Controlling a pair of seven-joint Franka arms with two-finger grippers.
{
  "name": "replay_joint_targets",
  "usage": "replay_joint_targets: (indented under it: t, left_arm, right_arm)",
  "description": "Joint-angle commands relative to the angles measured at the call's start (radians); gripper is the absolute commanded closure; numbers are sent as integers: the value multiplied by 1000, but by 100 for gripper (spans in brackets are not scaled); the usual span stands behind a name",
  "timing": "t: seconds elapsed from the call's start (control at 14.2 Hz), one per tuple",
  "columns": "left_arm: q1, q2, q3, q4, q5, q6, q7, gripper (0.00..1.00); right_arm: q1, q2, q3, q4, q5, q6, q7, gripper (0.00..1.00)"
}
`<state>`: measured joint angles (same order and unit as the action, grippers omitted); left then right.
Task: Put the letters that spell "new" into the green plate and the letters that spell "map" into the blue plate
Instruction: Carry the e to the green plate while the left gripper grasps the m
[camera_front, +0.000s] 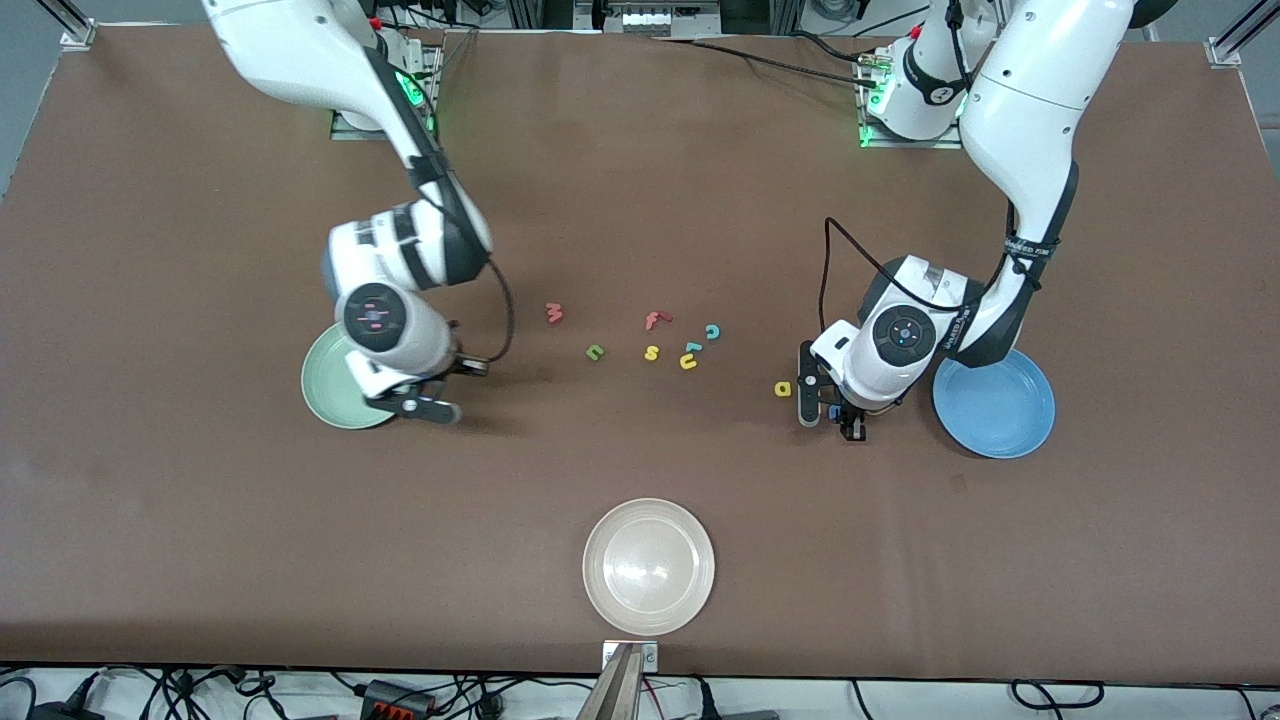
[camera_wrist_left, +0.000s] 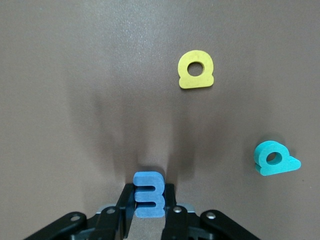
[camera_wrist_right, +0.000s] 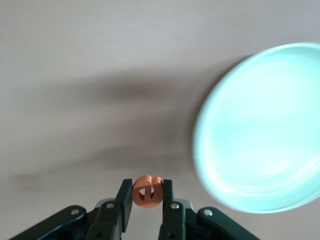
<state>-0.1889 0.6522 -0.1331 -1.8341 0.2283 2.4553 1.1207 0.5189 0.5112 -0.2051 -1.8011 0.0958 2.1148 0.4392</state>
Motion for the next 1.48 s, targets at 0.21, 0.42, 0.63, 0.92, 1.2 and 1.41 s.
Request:
replay_joint_targets:
  t: [0.21,0.42,0.63,0.92,1.2,1.41]
  left_arm:
    - [17,-23,-2,7,16,-36,21,88]
    - [55,-94,0,47,5,-207,10,88]
    - [132,-167,1,65,5,-338,-53,88]
    - [268,-171,1,70,5,-395,-222,88]
    - [350,-114,1,46,5,-374,-340,87]
    - [359,-106,0,-39,5,-274,-412,84]
  right_arm:
    - [-190,-71,9,-170,-4,65,-310,91]
    - [-194,-28,9,-173,-4,118,-315,90]
    - [-203,-5,9,-170,-2,146,-336,18]
    - [-136,-85,32,-115,2,68,-329,0]
    - [25,-63,75,-38,24,71,-294,0]
    - [133,-22,76,-11,10,122,-354,0]
